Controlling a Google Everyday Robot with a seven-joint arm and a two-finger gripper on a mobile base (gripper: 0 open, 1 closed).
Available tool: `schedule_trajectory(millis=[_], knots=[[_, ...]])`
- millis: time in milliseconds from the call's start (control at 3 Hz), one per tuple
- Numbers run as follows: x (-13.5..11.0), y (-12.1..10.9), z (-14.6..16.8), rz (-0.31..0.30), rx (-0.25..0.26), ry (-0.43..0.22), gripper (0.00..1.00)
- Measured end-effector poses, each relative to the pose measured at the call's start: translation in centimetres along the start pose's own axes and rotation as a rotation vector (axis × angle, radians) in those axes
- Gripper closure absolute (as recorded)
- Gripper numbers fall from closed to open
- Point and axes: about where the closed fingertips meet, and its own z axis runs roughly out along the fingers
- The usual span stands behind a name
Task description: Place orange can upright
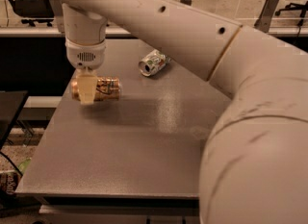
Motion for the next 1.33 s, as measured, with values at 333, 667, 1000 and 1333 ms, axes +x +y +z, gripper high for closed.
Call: schedule_trajectory(millis=[333,667,1000,1333], knots=[[0.6,0.5,-3.0,0.041,0.018,-0.166,1.0],[1.1,1.7,-5.6,0.049,0.049,-0.35,1.0],[2.0,2.5,-7.8,0.041,0.091,-0.544,1.0],[3.1,3.5,-9.2,0.006,0.141,-0.703,1.0]])
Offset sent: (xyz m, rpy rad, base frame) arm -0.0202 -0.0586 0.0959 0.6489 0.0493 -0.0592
